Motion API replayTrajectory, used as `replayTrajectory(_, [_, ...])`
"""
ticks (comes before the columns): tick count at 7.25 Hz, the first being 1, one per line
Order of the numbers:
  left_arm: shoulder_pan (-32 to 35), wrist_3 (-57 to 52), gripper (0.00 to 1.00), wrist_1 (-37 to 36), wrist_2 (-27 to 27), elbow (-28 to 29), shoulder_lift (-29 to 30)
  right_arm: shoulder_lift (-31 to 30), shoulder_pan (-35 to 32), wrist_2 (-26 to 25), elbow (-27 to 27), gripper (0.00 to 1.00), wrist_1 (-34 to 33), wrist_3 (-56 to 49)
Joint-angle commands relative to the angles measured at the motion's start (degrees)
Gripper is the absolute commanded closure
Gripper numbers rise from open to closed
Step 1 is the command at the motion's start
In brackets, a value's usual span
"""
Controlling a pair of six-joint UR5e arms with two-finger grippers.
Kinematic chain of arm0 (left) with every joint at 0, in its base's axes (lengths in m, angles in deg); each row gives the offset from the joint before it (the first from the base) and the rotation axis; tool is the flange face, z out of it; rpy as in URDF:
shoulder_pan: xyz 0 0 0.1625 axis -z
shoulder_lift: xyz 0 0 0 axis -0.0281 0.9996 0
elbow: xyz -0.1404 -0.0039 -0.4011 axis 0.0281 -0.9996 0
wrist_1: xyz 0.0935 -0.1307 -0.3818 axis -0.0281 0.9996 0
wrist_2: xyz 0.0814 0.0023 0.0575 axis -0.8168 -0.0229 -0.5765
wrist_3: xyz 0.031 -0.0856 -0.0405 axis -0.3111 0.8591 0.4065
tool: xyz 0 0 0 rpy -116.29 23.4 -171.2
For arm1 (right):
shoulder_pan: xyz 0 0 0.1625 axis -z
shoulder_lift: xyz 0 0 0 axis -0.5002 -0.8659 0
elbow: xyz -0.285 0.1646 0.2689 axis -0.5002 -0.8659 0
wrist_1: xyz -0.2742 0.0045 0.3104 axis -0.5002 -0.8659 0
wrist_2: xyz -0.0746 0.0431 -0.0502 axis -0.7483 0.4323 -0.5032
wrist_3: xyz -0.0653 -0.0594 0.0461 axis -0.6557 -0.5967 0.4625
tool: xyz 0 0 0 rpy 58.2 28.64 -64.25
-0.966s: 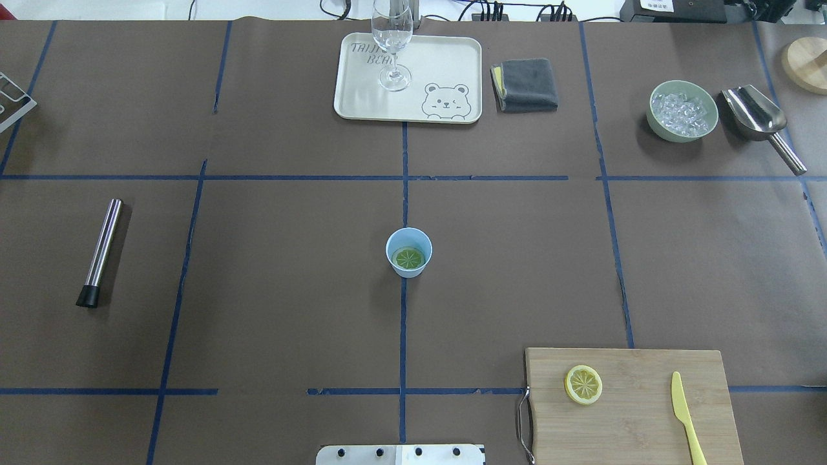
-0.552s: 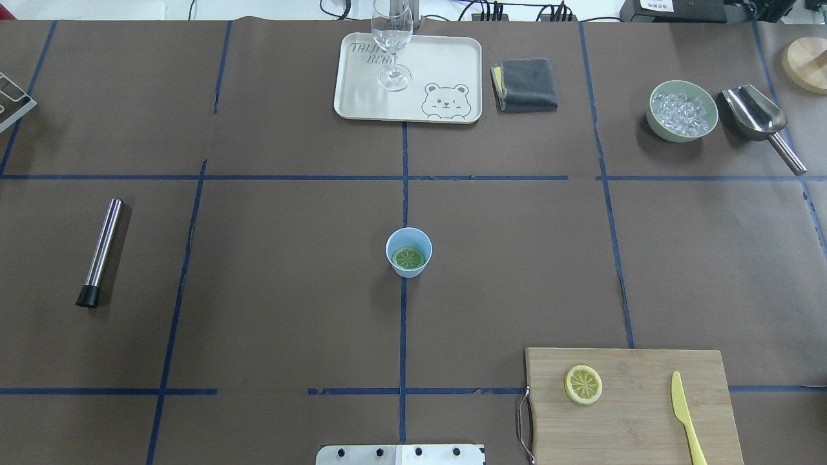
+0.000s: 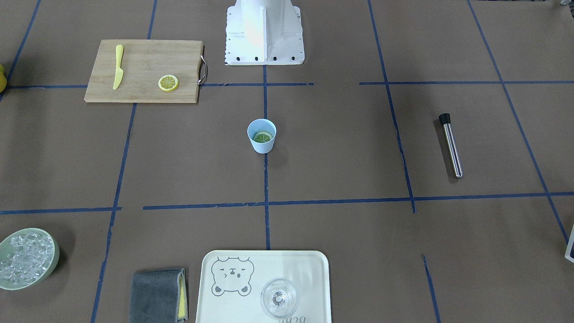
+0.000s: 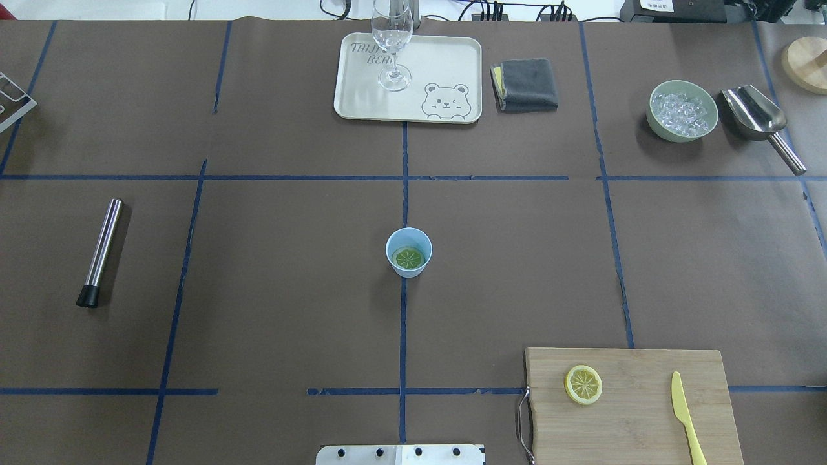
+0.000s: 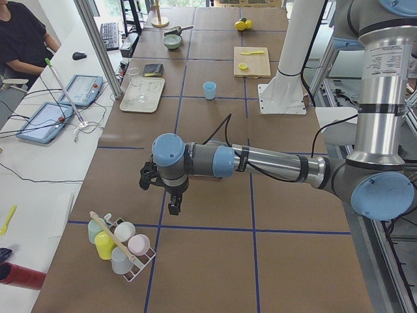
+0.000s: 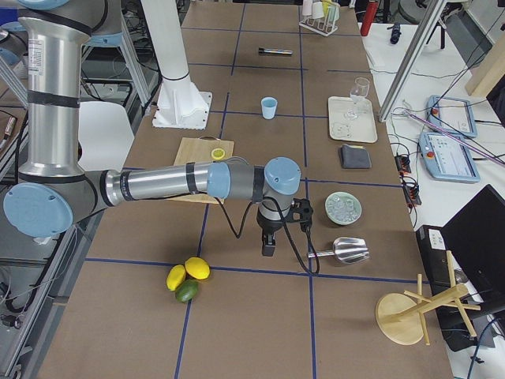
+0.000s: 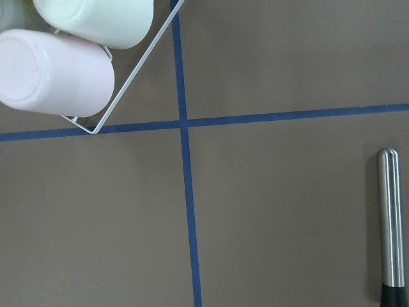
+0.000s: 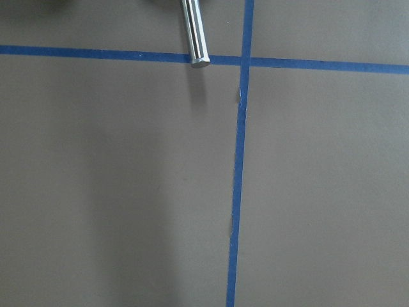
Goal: Squeeze lemon into cup
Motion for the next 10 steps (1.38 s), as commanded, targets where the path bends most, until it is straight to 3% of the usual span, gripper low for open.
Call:
replayTrajectory(1, [0.1, -0.1, 0.00, 0.3, -0.6, 0.6, -0.2, -0.2, 0.0, -0.1, -0.5, 0.00, 0.0, -0.2])
replayTrajectory(3, [0.1, -0.1, 0.00, 0.3, -6.5, -1.0, -0.8, -0.2, 0.0, -0.1, -0.4, 0.00, 0.1, -0.2])
replayTrajectory(10, [0.0, -0.3, 0.00, 0.1, -6.2, -0.4, -0.1, -0.1, 0.0, 0.2, 0.2, 0.00, 0.1, 2.5])
